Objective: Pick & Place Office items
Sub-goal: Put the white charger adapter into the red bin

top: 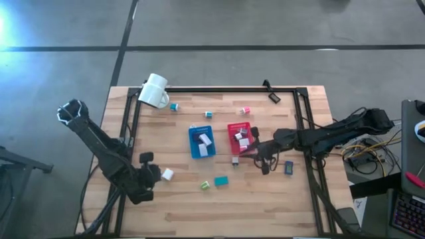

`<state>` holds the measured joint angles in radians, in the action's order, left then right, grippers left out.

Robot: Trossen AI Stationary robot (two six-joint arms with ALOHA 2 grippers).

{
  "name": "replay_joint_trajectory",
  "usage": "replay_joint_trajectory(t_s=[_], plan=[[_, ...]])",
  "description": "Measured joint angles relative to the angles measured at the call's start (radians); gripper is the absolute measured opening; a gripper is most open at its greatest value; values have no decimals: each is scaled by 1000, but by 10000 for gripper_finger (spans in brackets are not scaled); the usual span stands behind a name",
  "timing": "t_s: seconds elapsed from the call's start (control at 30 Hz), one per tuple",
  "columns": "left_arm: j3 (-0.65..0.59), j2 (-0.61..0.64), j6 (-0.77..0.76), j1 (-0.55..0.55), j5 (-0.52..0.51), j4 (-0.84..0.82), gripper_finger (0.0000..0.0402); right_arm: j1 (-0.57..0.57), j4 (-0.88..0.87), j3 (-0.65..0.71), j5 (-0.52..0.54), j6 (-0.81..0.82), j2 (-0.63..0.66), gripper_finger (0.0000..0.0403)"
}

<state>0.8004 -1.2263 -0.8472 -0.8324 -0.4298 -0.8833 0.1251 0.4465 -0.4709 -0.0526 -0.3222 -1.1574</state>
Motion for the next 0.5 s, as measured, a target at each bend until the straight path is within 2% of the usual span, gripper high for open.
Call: replay_joint_trajectory(t_s=[0.13,0.27,0.37,0.5], plan=[[-10,-4,-114,36,2,5,49,-4,21,-2,8,-3,-45,34],[-20,-19,-324,99,-4,12,33,-9,24,-23,30,3,-76,34],[-20,-49,-345,142,61,58,47,-8,22,-40,30,5,-95,34],[-20,-105,-333,189,161,138,103,-8,-22,-65,30,12,-113,34]])
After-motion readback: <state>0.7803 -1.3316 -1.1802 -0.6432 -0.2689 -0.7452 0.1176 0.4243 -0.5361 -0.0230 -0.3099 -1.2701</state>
